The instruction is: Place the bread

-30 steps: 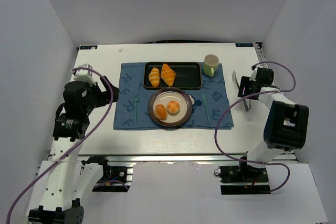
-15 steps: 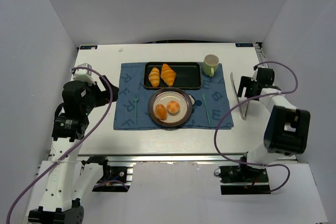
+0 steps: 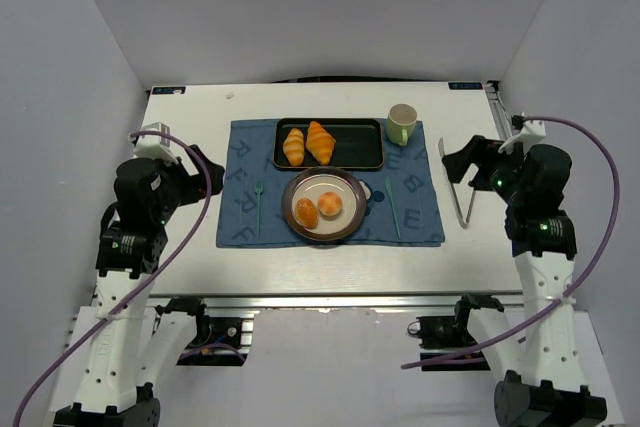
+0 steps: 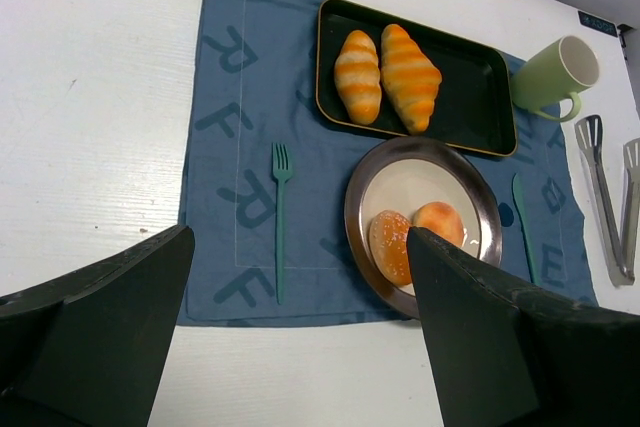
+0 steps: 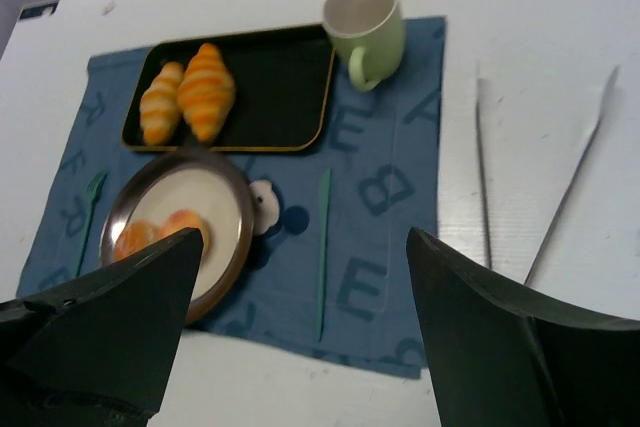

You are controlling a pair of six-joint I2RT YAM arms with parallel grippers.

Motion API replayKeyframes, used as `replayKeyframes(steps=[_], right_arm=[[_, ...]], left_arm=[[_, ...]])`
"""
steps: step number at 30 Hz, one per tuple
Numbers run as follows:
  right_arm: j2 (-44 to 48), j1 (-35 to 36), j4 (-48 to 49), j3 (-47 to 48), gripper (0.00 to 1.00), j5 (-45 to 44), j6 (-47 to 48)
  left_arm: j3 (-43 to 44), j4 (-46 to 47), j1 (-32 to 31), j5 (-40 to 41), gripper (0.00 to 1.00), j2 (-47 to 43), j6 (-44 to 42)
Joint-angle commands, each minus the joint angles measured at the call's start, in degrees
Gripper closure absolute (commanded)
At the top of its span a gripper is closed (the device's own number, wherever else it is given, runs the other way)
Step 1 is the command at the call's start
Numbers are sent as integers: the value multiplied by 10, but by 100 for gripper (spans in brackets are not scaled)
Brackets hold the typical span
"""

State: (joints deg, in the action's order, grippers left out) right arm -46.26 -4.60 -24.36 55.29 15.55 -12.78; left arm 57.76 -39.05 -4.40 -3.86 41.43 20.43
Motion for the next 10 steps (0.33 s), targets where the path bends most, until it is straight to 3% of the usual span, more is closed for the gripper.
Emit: replayKeyframes(steps=[1, 10], right_arm=[[1, 3, -48, -12, 11, 70, -6], [-1, 3, -52, 10, 11, 59, -16]], left_arm=[[3, -5, -2, 9, 2, -3, 7], [10, -16, -2, 11, 2, -6, 11]])
